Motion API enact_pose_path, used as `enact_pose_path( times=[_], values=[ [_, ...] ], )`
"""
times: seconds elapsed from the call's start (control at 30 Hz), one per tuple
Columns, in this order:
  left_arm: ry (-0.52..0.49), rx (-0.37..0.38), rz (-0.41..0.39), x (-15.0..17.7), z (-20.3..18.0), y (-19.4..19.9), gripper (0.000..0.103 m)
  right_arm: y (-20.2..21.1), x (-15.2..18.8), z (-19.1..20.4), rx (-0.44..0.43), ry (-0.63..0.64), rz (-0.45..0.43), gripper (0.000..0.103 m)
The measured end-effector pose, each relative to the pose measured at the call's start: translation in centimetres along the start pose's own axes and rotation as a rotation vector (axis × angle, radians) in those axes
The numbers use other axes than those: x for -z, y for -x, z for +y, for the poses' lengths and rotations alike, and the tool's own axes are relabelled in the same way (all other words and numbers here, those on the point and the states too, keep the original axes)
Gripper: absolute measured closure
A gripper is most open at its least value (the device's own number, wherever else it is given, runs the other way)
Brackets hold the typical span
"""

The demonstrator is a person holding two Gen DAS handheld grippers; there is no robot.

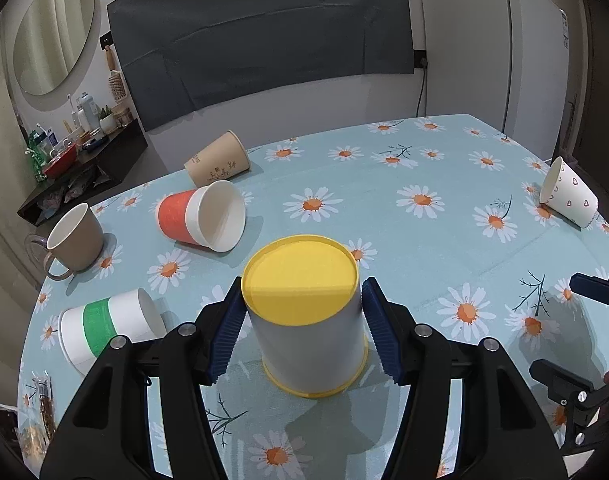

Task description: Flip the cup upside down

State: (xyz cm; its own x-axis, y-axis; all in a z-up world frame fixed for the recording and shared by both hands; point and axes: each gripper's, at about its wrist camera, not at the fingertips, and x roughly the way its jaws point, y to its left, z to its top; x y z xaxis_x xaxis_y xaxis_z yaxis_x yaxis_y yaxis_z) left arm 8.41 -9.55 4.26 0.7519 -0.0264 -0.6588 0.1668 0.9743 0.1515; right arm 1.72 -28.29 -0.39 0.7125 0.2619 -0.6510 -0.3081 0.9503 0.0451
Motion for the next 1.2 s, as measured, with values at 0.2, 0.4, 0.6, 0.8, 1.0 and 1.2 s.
enact_pose_path(
  times=[0.2, 0.4, 0.6, 0.8, 1.0, 1.2],
  values=[
    [-0.004, 0.004, -0.028, 0.8, 0.6, 1.6, 0.017, 0.2, 0.0, 0.5, 0.010, 0.002, 0.000, 0.014],
    [0.014, 0.015, -0.073, 2.0, 1.7, 3.8, 0.007, 0.3, -0.4, 1.7, 0.009, 0.009, -0.007, 0.014],
    [0.006, 0.024, -0.106, 3.9, 2.8, 5.3, 0.006, -0.1, -0.6, 3.3, 0.024, 0.027, -0.012, 0.014],
    [0.001, 0.016, -0.115, 6.2, 3.5, 5.7, 0.006, 0.0, -0.7, 4.6, 0.011, 0.032, -0.031, 0.013],
    [0.020, 0.049, -0.118, 8.3, 4.5, 5.5, 0.006, 0.0, -0.6, 5.9, 0.006, 0.043, -0.059, 0.012],
    [0.050, 0.070, -0.135, 9.6, 5.1, 5.0, 0.006, -0.5, -0.4, 6.3, -0.007, 0.027, -0.078, 0.012]
  ],
)
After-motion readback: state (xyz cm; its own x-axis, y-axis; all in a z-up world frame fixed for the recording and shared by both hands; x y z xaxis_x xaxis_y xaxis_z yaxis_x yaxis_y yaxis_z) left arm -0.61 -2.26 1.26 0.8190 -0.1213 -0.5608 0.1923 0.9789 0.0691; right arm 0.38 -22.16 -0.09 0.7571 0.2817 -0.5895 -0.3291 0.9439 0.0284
